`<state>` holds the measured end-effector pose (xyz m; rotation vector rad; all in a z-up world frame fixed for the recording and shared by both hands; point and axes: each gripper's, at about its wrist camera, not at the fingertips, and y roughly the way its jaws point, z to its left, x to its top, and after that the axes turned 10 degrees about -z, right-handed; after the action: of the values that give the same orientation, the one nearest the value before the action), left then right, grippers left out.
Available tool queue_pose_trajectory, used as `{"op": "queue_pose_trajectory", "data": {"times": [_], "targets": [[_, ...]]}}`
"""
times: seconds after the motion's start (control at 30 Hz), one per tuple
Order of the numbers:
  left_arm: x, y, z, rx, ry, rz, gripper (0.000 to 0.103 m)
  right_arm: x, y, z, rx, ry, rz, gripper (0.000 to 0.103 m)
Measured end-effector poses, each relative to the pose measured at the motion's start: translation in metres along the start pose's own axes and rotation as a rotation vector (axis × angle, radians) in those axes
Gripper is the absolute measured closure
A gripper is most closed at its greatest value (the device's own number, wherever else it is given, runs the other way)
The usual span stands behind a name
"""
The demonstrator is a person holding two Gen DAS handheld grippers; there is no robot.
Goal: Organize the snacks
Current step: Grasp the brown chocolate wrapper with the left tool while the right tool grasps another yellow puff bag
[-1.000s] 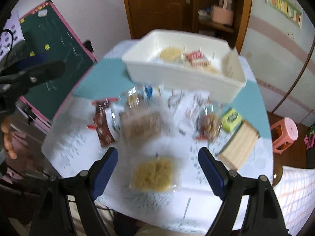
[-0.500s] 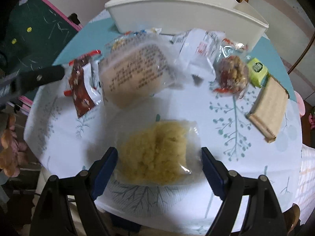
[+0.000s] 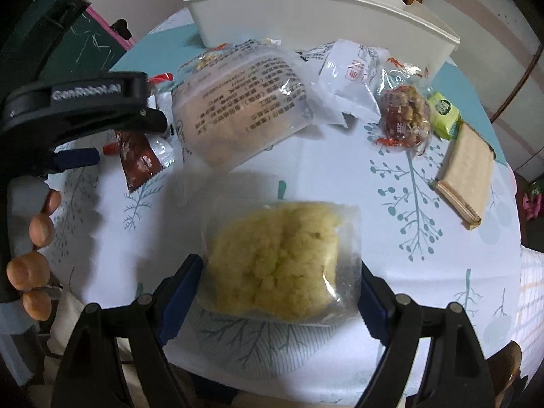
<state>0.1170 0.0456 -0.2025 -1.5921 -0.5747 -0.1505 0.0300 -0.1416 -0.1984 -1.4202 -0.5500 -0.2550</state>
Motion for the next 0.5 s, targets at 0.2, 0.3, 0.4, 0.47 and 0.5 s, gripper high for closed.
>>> {"op": "queue_pose_trajectory", "data": {"times": [0.2, 0.3, 0.4, 0.47, 0.5], "targets": [[-0.013, -0.009, -0.006, 0.056, 0.119, -0.042, 0.057, 0.0, -0.005, -0.008, 0.035, 0.016, -0.009, 0.022], [-0.018, -0.013, 0.0, 0.025, 0.149, -0.066, 0.067, 0.002, -0.005, -0.018, 0.056, 0.026, -0.023, 0.028], [-0.026, -0.018, 0.01, -0.007, 0.145, -0.1, 0.069, 0.003, -0.007, -0.024, 0.072, 0.031, -0.037, 0.033], [-0.03, -0.02, 0.011, -0.011, 0.143, -0.119, 0.069, 0.002, -0.009, -0.027, 0.089, 0.04, -0.047, 0.035], [-0.031, -0.021, 0.01, -0.008, 0.143, -0.128, 0.069, 0.001, -0.01, -0.029, 0.092, 0.041, -0.051, 0.036]]}}
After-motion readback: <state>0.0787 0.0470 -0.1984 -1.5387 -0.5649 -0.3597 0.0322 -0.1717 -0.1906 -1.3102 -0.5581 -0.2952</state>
